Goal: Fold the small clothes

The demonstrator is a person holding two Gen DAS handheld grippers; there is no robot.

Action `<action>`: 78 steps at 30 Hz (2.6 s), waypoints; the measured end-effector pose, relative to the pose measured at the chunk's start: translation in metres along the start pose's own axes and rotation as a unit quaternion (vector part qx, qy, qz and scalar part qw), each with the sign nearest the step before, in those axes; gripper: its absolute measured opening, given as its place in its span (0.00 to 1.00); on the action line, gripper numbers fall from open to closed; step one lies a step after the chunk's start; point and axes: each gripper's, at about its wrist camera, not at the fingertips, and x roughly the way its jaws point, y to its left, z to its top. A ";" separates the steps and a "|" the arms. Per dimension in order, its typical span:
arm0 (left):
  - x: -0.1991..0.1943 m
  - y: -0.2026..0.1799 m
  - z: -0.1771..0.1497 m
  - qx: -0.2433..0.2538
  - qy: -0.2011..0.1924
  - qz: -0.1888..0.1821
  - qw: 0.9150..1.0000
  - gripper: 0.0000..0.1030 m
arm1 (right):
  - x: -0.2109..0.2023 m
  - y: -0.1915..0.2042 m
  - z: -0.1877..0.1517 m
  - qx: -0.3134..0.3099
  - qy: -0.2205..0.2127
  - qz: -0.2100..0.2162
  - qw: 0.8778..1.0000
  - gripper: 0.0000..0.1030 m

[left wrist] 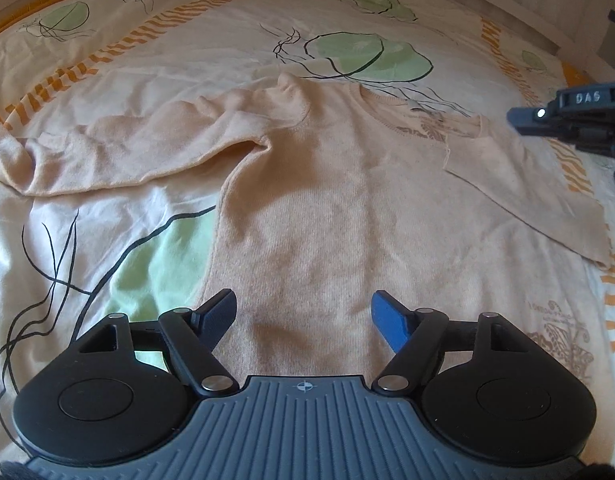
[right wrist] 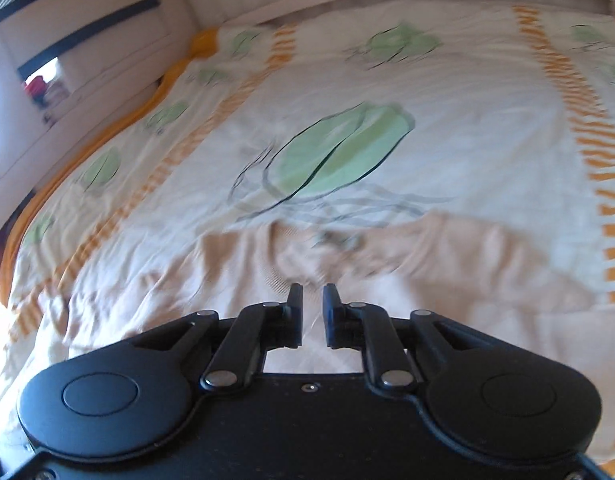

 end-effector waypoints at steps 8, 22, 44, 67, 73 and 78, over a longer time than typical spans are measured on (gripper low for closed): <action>0.012 -0.023 0.026 0.027 0.002 -0.030 0.999 0.71 | -0.018 -0.034 -0.021 0.003 -0.012 -0.032 0.999 0.49; 0.099 -0.119 0.111 0.092 0.030 -0.107 0.990 0.70 | -0.059 -0.154 -0.005 0.071 -0.094 -0.175 0.977 0.64; 0.091 -0.151 0.146 0.065 -0.018 -0.145 0.987 0.07 | -0.068 -0.200 -0.005 0.155 -0.089 -0.165 0.970 0.64; 0.084 -0.002 0.140 -0.034 -0.056 0.019 0.998 0.07 | -0.027 -0.189 -0.014 0.149 -0.022 -0.109 0.983 0.62; 0.093 0.006 0.132 -0.043 -0.039 0.021 0.998 0.07 | -0.011 -0.175 -0.015 0.136 -0.024 -0.069 0.988 0.55; 0.096 0.005 0.130 -0.041 -0.035 0.018 0.998 0.07 | 0.005 -0.166 -0.019 0.116 0.000 -0.084 0.990 0.44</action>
